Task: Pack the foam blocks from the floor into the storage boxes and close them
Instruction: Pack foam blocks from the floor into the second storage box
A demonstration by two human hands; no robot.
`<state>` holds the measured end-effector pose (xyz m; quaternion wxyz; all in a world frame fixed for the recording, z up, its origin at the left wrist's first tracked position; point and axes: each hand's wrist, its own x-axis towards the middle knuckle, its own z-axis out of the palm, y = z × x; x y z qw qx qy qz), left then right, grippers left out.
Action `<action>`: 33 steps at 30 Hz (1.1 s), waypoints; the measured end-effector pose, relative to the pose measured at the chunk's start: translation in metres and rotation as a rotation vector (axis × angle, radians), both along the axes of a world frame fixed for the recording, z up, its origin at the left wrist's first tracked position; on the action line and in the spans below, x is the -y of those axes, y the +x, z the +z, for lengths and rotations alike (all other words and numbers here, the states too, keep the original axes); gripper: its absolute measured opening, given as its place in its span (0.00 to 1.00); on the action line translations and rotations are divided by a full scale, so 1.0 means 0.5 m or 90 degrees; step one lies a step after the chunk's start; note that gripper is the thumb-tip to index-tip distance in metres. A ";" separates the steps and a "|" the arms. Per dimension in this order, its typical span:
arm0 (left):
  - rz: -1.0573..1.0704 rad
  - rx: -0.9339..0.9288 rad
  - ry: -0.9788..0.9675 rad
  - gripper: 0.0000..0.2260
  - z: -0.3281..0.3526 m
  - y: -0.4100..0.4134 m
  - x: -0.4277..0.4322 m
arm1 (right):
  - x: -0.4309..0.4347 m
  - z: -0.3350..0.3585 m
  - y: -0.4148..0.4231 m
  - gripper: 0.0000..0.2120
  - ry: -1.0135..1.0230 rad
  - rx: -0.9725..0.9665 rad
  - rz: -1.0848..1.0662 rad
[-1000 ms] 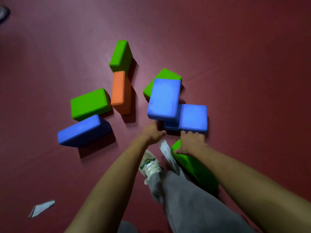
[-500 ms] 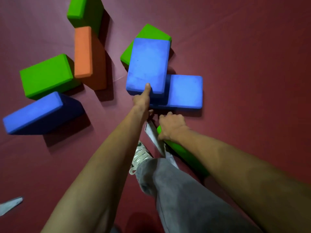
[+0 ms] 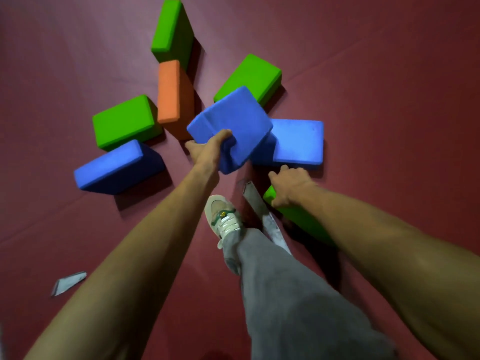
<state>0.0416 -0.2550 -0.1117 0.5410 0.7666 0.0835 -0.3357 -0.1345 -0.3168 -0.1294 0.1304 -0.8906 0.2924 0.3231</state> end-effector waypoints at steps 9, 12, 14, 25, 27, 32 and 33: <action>-0.206 0.338 0.276 0.36 0.318 0.034 -0.272 | -0.063 0.282 0.022 0.36 -0.138 0.190 0.128; -0.420 0.524 0.431 0.31 0.453 0.013 -0.370 | -0.125 0.400 0.048 0.39 -0.161 0.291 0.217; -0.509 0.601 0.540 0.30 0.538 0.001 -0.438 | -0.171 0.490 0.076 0.37 -0.167 0.341 0.308; -0.398 0.658 0.722 0.30 0.817 -0.056 -0.907 | -0.512 0.813 0.244 0.32 -0.066 0.499 0.552; -0.369 0.650 0.759 0.29 0.846 -0.075 -0.997 | -0.604 0.825 0.266 0.31 -0.014 0.510 0.563; -0.321 0.604 0.849 0.27 0.906 -0.138 -1.231 | -0.852 0.867 0.301 0.28 0.070 0.554 0.615; -0.314 0.594 0.868 0.27 0.910 -0.155 -1.276 | -0.901 0.878 0.305 0.28 0.084 0.571 0.632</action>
